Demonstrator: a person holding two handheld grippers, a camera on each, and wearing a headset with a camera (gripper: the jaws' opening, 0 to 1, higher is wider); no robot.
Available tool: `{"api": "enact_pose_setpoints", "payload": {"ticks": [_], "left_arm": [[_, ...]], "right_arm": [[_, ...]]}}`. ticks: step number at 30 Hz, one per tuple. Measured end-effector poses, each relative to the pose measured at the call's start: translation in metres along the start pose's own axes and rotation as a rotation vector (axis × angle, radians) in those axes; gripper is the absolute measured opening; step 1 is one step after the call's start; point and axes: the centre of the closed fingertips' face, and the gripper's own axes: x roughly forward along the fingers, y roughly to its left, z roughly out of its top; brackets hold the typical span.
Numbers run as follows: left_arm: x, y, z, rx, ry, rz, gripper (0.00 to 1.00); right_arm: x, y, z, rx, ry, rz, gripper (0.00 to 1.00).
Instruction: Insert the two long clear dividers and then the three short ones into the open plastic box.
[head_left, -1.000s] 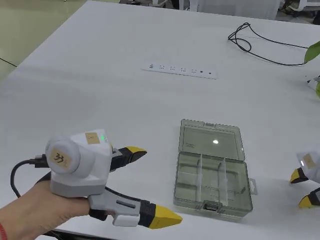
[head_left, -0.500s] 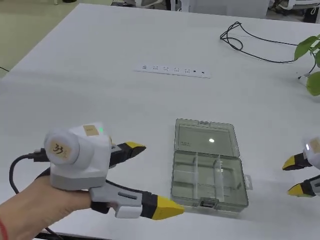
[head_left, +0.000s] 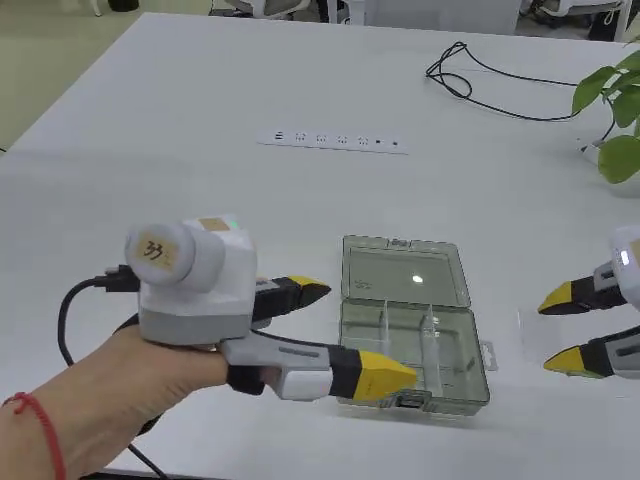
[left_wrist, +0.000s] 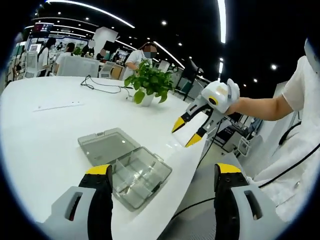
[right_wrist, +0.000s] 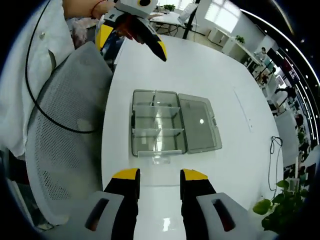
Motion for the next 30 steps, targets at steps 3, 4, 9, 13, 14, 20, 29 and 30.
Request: {"api": "enact_pose_setpoints", "payload": {"ticks": [3, 4, 9, 13, 14, 20, 29, 30], "left_arm": [[0.006, -0.005, 0.006, -0.071, -0.018, -0.014, 0.78], [0.007, -0.006, 0.006, -0.080, -0.017, -0.016, 0.76], [0.017, -0.015, 0.010, -0.175, -0.006, -0.035, 0.63], [0.024, -0.021, 0.013, -0.289, -0.010, -0.051, 0.53], [0.026, -0.024, 0.014, -0.309, -0.014, -0.062, 0.50], [0.036, -0.032, 0.009, -0.381, 0.011, -0.074, 0.35], [0.047, -0.046, 0.006, -0.471, 0.026, -0.125, 0.18], [0.047, -0.046, 0.007, -0.475, 0.024, -0.129, 0.17]], "right_arm": [[-0.004, 0.005, 0.015, -0.007, -0.013, -0.008, 0.32], [-0.005, 0.006, 0.017, -0.008, -0.015, -0.009, 0.32], [-0.008, 0.006, 0.033, -0.018, -0.034, -0.023, 0.32], [-0.012, 0.011, 0.049, -0.031, -0.036, -0.039, 0.32], [-0.014, 0.013, 0.054, -0.030, -0.040, -0.040, 0.32], [-0.018, 0.021, 0.074, -0.050, -0.041, -0.055, 0.32], [-0.024, 0.027, 0.092, -0.072, -0.042, -0.061, 0.32], [-0.024, 0.027, 0.092, -0.074, -0.040, -0.062, 0.32]]}}
